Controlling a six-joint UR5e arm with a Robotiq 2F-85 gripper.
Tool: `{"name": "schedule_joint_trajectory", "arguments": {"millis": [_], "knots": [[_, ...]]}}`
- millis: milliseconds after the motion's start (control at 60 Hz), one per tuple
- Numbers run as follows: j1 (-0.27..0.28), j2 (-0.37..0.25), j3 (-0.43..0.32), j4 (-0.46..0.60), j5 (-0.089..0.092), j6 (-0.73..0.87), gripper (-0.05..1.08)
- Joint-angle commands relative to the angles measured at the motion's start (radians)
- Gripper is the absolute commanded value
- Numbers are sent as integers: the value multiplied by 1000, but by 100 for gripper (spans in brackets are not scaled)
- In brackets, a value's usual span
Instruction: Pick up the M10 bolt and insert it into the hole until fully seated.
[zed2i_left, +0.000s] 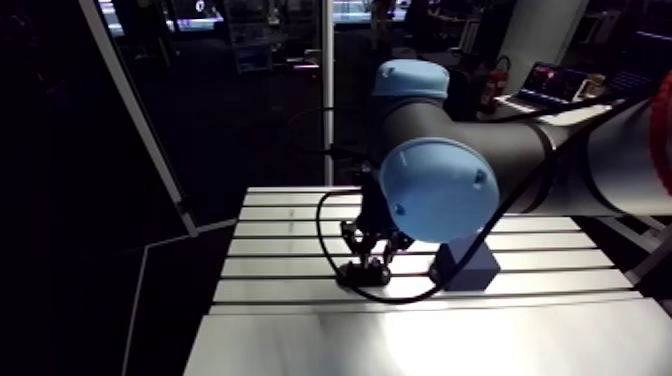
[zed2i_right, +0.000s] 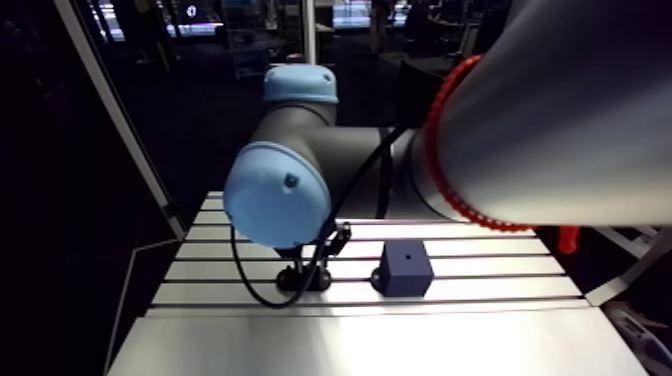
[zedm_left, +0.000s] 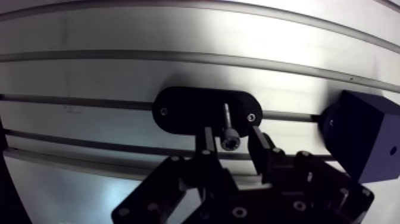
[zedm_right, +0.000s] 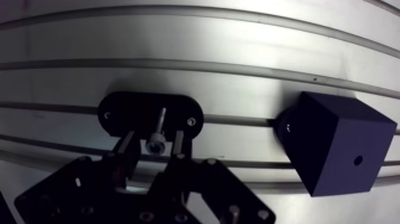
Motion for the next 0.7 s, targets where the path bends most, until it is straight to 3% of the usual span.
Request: {"name": "schedule_joint_trajectory", "arguments": {"millis": [17, 700], "knots": [[0, 0, 0, 0, 0, -1, 60], [0, 0, 0, 0, 2, -1, 69]]}}
